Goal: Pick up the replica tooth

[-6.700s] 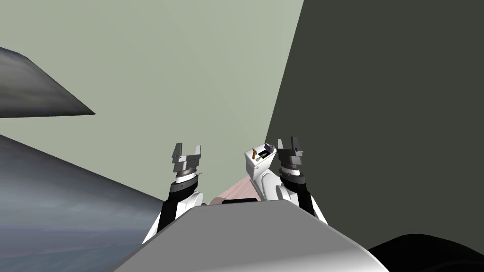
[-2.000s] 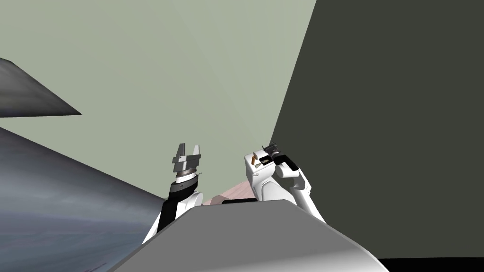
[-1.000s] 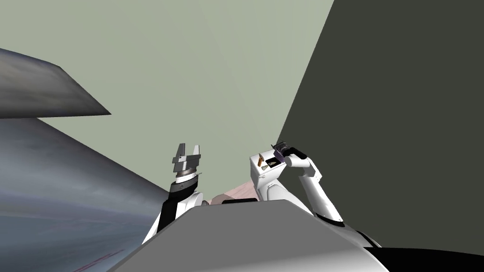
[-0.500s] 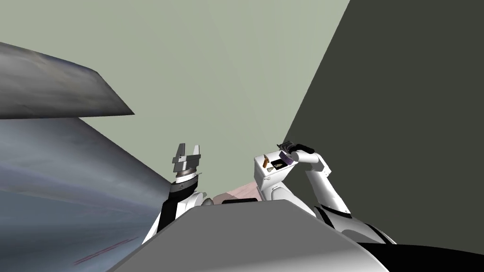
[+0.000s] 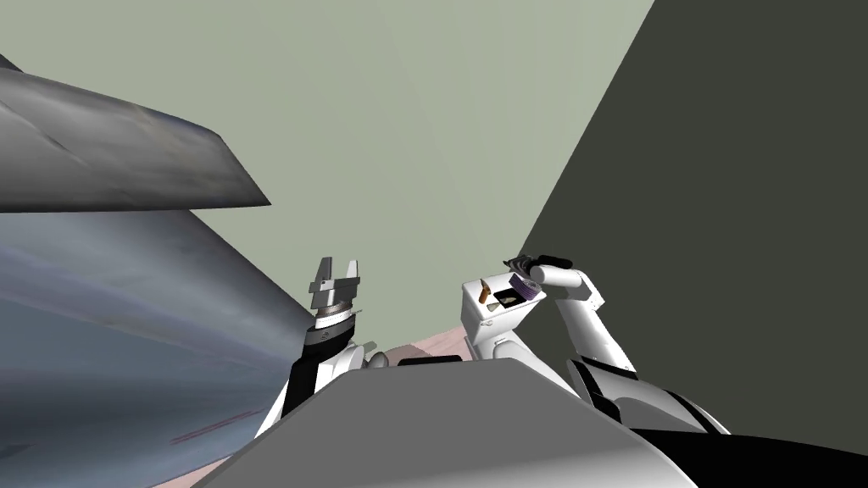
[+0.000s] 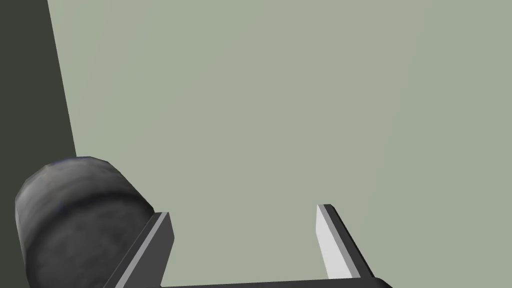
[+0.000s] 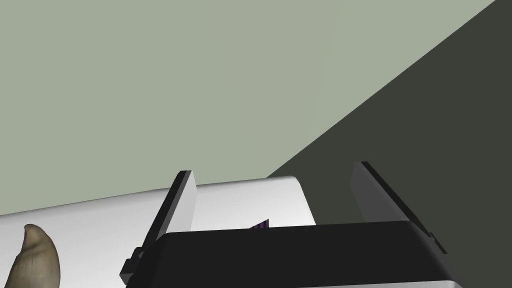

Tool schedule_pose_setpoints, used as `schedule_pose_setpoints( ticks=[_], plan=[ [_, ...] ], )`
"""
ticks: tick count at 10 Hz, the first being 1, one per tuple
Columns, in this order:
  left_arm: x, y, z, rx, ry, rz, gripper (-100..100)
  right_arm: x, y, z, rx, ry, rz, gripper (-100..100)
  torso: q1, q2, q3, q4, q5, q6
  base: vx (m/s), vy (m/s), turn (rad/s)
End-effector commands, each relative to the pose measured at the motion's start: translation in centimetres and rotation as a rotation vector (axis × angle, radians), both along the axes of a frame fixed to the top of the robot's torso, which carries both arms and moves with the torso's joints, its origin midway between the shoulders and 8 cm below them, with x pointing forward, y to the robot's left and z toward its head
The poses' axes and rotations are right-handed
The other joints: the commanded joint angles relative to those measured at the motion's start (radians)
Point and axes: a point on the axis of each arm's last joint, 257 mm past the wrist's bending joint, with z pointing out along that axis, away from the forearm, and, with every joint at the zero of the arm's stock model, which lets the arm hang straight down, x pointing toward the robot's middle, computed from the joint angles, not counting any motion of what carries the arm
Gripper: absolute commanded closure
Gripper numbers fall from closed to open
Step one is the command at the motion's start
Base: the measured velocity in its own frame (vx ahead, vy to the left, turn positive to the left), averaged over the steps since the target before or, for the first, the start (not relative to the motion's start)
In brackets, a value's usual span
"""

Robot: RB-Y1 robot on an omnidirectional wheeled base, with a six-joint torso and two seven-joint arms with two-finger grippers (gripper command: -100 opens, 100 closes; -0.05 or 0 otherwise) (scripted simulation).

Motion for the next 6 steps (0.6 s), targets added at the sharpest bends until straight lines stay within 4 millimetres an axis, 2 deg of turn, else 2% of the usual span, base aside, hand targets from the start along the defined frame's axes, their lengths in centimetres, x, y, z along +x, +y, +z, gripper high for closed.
schedule_pose_setpoints(
  ticks=[1,6],
  plan=[
    [0.0,0.0,0.0,0.000,0.000,0.000,0,-0.4,-1.3,-1.1,0.032,0.042,-0.024,-100,0.000,0.000,0.000,0.000,0.000,0.000,0.002,0.061,0.067],
    [0.0,0.0,0.0,0.000,0.000,0.000,0,-2.3,-4.6,-3.9,0.158,0.165,-0.105,-100,-0.002,0.000,0.000,0.000,-0.001,0.000,0.006,0.039,0.103]
  ],
)
